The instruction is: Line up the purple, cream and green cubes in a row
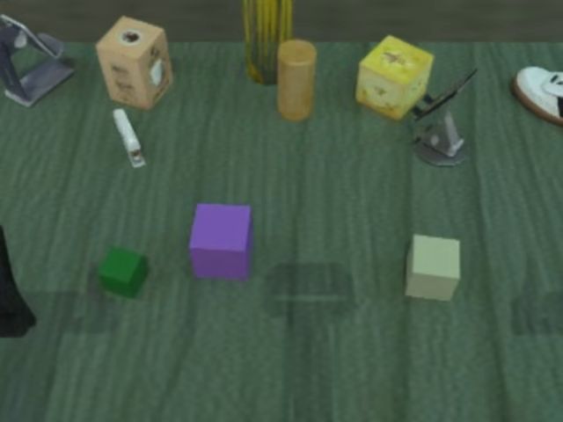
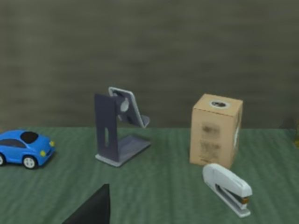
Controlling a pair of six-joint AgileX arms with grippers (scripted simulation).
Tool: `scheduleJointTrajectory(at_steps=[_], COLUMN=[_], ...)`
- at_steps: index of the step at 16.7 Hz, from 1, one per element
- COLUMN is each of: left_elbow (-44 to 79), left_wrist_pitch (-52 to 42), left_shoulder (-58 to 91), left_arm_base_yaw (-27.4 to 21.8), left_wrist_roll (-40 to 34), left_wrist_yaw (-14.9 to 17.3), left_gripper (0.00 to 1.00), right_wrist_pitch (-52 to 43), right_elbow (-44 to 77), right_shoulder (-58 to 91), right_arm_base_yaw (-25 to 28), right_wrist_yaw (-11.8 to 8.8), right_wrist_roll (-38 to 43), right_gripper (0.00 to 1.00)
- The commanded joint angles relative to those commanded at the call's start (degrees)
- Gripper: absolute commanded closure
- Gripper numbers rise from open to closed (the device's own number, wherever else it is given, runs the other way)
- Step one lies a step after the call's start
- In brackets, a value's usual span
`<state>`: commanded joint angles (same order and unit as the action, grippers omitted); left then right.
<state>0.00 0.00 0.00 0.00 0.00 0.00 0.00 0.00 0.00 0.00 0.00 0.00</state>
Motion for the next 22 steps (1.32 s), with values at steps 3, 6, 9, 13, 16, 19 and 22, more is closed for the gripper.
scheduleJointTrajectory(at_steps=[3, 6, 9, 13, 16, 19, 22], left_elbow=[0.6, 5.5, 14.2, 28.7, 40.1, 51.2, 61.1], left_wrist_pitch=[-0.4, -3.8, -10.1, -21.3, -30.5, -39.4, -47.1], left_shoulder=[0.6, 6.0, 16.8, 39.0, 57.9, 75.0, 88.9], left_arm_base_yaw=[-0.1, -1.2, -2.9, -5.7, -8.0, -10.2, -12.2], left_wrist_roll=[0.0, 0.2, 0.5, 1.1, 1.5, 1.9, 2.2], left_wrist_yaw=[0.0, 0.2, 0.2, 0.2, 0.1, 0.2, 0.2], left_gripper=[0.0, 0.0, 0.0, 0.0, 0.0, 0.0, 0.0], right_wrist_pitch=[0.0, 0.0, 0.0, 0.0, 0.0, 0.0, 0.0], right_elbow=[0.0, 0.0, 0.0, 0.0, 0.0, 0.0, 0.0], right_shoulder=[0.0, 0.0, 0.0, 0.0, 0.0, 0.0, 0.0], right_arm_base_yaw=[0.0, 0.0, 0.0, 0.0, 0.0, 0.0, 0.0], right_wrist_yaw=[0.0, 0.0, 0.0, 0.0, 0.0, 0.0, 0.0], right_wrist_roll=[0.0, 0.0, 0.0, 0.0, 0.0, 0.0, 0.0], right_gripper=[0.0, 0.0, 0.0, 0.0, 0.0, 0.0, 0.0])
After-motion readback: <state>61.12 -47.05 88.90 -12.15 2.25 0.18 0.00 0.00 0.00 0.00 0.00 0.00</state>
